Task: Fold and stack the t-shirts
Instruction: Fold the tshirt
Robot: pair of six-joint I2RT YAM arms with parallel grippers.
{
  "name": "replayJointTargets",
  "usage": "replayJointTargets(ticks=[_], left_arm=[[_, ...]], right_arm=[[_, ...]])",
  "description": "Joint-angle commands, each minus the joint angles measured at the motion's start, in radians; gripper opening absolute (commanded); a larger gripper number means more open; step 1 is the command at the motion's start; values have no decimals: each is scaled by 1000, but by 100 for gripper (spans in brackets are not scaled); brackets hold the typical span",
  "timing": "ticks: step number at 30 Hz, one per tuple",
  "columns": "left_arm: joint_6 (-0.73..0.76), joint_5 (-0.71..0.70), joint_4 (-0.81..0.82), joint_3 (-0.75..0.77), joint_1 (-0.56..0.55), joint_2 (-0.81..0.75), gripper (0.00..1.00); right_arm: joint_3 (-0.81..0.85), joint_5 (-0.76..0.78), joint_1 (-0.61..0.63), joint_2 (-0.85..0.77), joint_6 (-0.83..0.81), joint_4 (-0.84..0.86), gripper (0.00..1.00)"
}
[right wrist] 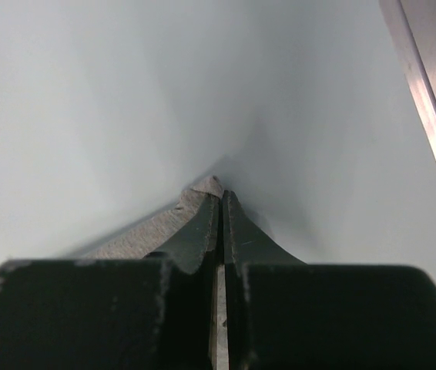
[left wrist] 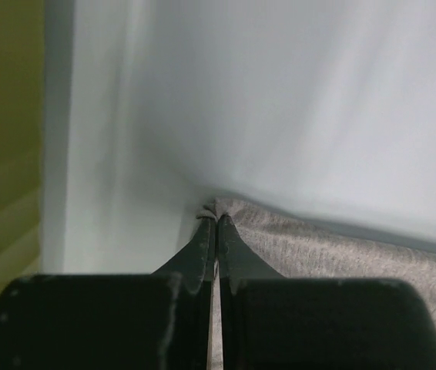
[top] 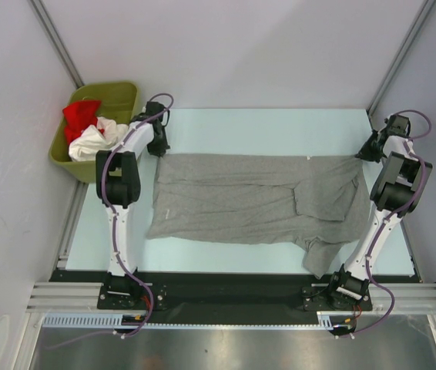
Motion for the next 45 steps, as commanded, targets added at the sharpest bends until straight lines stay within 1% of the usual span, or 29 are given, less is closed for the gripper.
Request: replayJointTargets(ticks=[1, 2, 3, 5, 10, 13, 17, 19, 20, 21, 22, 23, 25, 26, 28, 29, 32, 33, 34, 35, 37, 38, 39, 40, 41, 42, 43, 44, 45], left_arm=[[21, -109, 73, 47, 10, -16, 0], [21, -108, 115, 47, 10, -19, 0], [18, -109, 128, 53, 10, -14, 0], [10, -111, 148, 82, 10, 0, 0], [-13, -124, 150, 186, 10, 55, 0], [-14, -106, 170, 238, 10, 75, 0], [-19, -92, 167, 272, 11, 96, 0], [-20, -94, 165, 277, 11, 96, 1], [-24, -95, 165, 277, 11, 98, 9], [-22, -100, 166, 277, 11, 98, 14], [-24, -103, 160, 278, 11, 98, 18], [-17, -111, 159, 281, 11, 96, 26], [-17, -129, 134, 285, 10, 78, 34], [-17, -140, 125, 285, 10, 67, 40], [-19, -152, 99, 272, 7, 17, 45], [-20, -161, 90, 262, 4, -11, 46], [-25, -170, 64, 188, -12, -140, 48], [-28, -175, 52, 136, -24, -175, 48], [-33, -174, 30, 107, -32, -256, 48], [-51, -171, 19, 73, -39, -294, 48], [-69, -145, 5, -71, -59, -391, 47], [-89, -138, 5, -131, -68, -492, 47], [-102, -128, 5, -254, -78, -540, 46], [-112, -102, 7, -318, -96, -587, 46], [-132, -85, 8, -381, -105, -688, 45], [-148, -77, 10, -506, -118, -733, 45], [-165, -65, 16, -571, -119, -784, 45], [-204, -13, 22, -634, -121, -865, 44], [-221, 9, 28, -745, -119, -908, 43]], right_arm=[[63, 44, -9, 47, 12, 47, 0], [82, 40, -9, 67, 23, 38, 0], [127, 35, -8, 79, 26, 29, 0], [163, 43, -3, 96, 24, 15, 0], [290, 43, 3, 168, 47, -3, 0], [347, 26, 7, 219, 56, -6, 0], [496, 24, 18, 294, 43, -61, 0], [511, 26, 20, 306, 41, -63, 0], [514, 32, 20, 306, 44, -62, 0], [517, 35, 20, 306, 46, -61, 3], [517, 35, 20, 302, 44, -65, 9], [519, 37, 20, 297, 44, -66, 22], [521, 50, 21, 288, 46, -80, 30], [524, 60, 21, 274, 50, -86, 43], [548, 104, 21, 260, 69, -123, 55], [560, 119, 21, 253, 93, -140, 57], [590, 185, 32, 210, 139, -218, 71], [588, 205, 46, 178, 142, -253, 73], [587, 252, 55, 162, 147, -271, 73], [580, 277, 63, 144, 150, -293, 76], [564, 332, 80, 87, 168, -348, 81], [535, 336, 83, 67, 179, -365, 84], [521, 336, 84, 49, 208, -403, 85], [496, 330, 90, -2, 225, -419, 86], [435, 316, 96, -30, 239, -428, 87], [386, 305, 103, -68, 250, -433, 87], [338, 285, 110, -135, 265, -431, 87], [292, 271, 135, -180, 268, -428, 87], [186, 264, 149, -218, 274, -421, 87]])
